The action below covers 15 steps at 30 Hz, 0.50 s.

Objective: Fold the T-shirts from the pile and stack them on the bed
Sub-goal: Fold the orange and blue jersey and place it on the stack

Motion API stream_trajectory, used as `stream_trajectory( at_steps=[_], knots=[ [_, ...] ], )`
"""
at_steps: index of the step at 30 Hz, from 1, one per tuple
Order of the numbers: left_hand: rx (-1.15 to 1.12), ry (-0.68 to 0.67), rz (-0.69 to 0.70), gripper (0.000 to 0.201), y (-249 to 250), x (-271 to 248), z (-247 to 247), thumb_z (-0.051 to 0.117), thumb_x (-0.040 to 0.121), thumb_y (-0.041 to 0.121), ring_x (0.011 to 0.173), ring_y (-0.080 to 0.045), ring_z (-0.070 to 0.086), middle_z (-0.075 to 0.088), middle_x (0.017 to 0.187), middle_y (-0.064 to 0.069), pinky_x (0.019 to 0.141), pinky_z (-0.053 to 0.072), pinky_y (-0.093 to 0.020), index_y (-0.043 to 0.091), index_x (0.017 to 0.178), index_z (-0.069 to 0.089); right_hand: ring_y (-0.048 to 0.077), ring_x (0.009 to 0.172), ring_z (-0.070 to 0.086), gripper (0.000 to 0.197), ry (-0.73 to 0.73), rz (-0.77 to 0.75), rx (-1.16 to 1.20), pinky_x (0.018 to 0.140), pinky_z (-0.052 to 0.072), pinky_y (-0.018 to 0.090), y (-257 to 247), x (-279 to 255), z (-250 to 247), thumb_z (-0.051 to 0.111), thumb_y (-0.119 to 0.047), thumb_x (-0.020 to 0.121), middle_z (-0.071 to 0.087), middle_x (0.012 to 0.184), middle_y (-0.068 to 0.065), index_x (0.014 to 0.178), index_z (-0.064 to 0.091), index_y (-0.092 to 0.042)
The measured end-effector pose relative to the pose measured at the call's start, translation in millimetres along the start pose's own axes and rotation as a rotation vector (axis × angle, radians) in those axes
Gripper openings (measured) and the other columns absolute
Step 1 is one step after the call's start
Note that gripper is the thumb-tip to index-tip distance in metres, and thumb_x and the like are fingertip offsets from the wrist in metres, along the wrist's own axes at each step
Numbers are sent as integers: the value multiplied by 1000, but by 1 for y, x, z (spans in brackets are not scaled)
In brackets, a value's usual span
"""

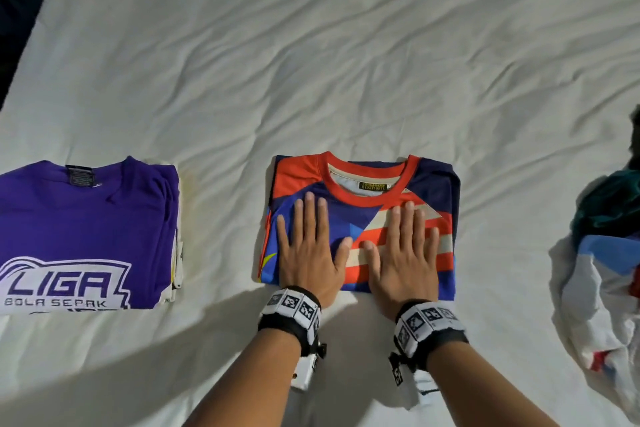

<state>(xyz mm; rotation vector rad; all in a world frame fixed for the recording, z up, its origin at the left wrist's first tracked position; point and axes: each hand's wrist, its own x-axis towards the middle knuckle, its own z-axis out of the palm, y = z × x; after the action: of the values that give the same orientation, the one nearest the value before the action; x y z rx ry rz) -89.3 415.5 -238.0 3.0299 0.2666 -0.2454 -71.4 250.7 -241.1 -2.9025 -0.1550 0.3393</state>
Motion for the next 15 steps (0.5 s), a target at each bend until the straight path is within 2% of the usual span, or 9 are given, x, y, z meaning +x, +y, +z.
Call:
stream_trajectory(
  at_steps=[2,4,6,8,10,11,12,14,15],
  knots=[
    [19,18,-100,81,-13,5,-2,24,102,59,158,-32,6,4,170,-15,124,3,-61,7,162,11,26,156,-11,74,6,17,-6,125,-7,47,14,1,-4,22,-56,104,-9,170,8,163,3,-15],
    [20,11,-246,82,-24,10,-6,26,101,60,156,-37,8,6,169,-20,121,6,-67,7,162,11,27,156,-11,73,9,36,17,126,-5,48,28,3,-11,23,-56,103,-11,169,9,163,3,-20],
    [-57,29,-359,80,-30,15,-15,35,101,57,149,-45,24,18,165,-26,113,22,-71,11,163,15,30,156,-5,73,20,109,110,126,4,51,37,4,-20,31,-55,102,-7,169,13,163,6,-23],
    [-99,55,-354,76,-34,18,-25,43,100,52,126,-44,47,41,149,-26,97,40,-62,16,163,19,36,152,14,73,54,203,251,120,23,56,43,5,-33,50,-47,100,10,167,17,160,16,-24],
    [-176,84,-329,69,-36,21,-37,45,98,50,104,-40,52,55,123,-21,82,43,-52,21,159,27,39,136,35,70,81,260,356,108,36,55,46,8,-44,62,-36,96,32,155,16,156,28,-28],
    [-261,87,-328,66,-38,23,-39,44,98,47,102,-40,53,56,117,-21,83,44,-51,22,157,29,39,127,40,65,81,277,415,104,37,52,47,11,-48,64,-31,95,38,147,16,153,34,-29],
    [-368,78,-331,63,-39,24,-40,45,97,44,106,-41,53,56,119,-20,87,45,-52,25,155,29,39,120,43,61,73,298,486,101,38,48,47,14,-52,65,-27,95,41,140,17,150,40,-29],
    [-621,29,-357,59,-43,27,-41,49,94,36,114,-38,54,57,132,-14,96,45,-48,33,150,31,39,108,51,49,42,355,620,91,41,40,47,22,-60,62,-20,95,46,127,17,142,49,-28],
    [-708,6,-372,55,-45,30,-42,51,93,30,109,-35,57,58,135,-8,92,46,-44,36,145,35,39,103,55,43,19,381,661,84,41,36,47,26,-63,60,-18,96,48,123,16,137,51,-27]
  ],
)
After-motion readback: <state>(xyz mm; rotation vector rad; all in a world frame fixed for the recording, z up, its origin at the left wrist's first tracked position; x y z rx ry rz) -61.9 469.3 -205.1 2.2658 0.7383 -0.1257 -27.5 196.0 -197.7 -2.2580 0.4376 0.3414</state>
